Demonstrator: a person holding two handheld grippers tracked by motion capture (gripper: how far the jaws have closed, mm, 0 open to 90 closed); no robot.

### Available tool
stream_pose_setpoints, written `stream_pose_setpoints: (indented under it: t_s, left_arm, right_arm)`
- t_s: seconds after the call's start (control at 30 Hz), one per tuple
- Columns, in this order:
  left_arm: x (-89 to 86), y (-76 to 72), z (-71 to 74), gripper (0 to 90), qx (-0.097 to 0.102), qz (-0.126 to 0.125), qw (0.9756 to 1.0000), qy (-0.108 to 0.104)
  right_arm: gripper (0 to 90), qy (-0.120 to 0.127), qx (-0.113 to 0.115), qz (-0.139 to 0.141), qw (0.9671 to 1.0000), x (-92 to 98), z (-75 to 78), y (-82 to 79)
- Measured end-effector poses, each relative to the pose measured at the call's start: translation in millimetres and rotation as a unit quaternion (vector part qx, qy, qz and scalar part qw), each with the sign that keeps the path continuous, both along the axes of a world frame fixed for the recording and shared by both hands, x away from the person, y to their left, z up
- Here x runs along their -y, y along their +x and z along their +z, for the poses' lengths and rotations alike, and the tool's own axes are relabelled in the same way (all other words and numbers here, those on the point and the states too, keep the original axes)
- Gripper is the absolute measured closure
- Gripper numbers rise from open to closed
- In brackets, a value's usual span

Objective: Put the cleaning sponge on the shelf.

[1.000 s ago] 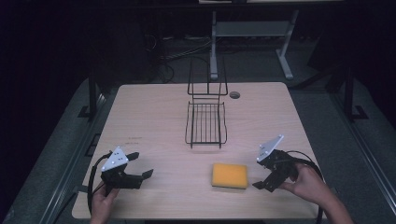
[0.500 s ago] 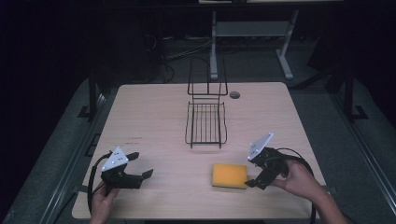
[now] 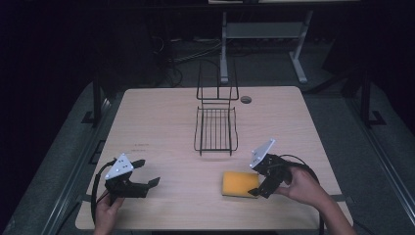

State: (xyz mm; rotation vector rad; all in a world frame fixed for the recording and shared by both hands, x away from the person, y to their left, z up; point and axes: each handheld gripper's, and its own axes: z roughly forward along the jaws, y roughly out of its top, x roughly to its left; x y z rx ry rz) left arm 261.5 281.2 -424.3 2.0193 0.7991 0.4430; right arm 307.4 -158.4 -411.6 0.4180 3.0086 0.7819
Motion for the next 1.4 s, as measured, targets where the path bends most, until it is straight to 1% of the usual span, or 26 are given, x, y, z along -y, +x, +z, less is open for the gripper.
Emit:
stream_pose_setpoints:
  t_s: [0.3,0.67,0.77,0.87,0.97,1.03,1.13,1.2,1.4]
  left_arm:
    - [-1.2,-0.1,0.4,14.6,0.0,0.0,1.0,-0.002]
    - [-1.0,0.2,0.3,14.6,0.001,-0.002,1.0,-0.002]
    - [-0.9,0.2,0.3,14.6,0.001,-0.002,1.0,-0.002]
    - [-1.3,0.0,0.7,14.6,0.001,-0.002,1.0,-0.002]
    - [-1.5,0.4,0.6,14.6,0.001,-0.002,1.0,-0.002]
    - [-1.0,0.5,0.1,14.6,0.0,-0.002,1.0,-0.003]
    - [-0.6,0.5,0.3,14.6,0.002,-0.003,1.0,-0.002]
    - [-0.3,0.4,0.3,14.6,0.002,-0.002,1.0,-0.003]
    - [0.1,0.5,0.2,14.6,0.001,-0.003,1.0,-0.003]
  right_arm:
    - [13.8,-0.001,-0.003,0.012,0.9999,-13.2,-2.5,2.1]
    - [13.8,-0.011,-0.004,0.023,0.9997,-25.2,-4.7,5.3]
    - [13.8,-0.014,-0.003,0.026,0.9996,-27.7,-8.0,7.5]
    - [13.8,-0.02,-0.01,0.025,0.9994,-30.9,-12.3,8.3]
    - [13.8,-0.022,-0.013,0.028,0.9993,-33.7,-16.0,8.4]
    - [13.8,-0.02,-0.013,0.03,0.9993,-34.9,-18.2,8.4]
    - [13.8,-0.02,-0.005,0.033,0.9993,-35.6,-20.0,8.7]
    - [13.8,-0.019,-0.006,0.036,0.9991,-36.3,-21.4,9.4]
    - [13.8,-0.026,-0.008,0.035,0.999,-37.8,-24.4,9.8]
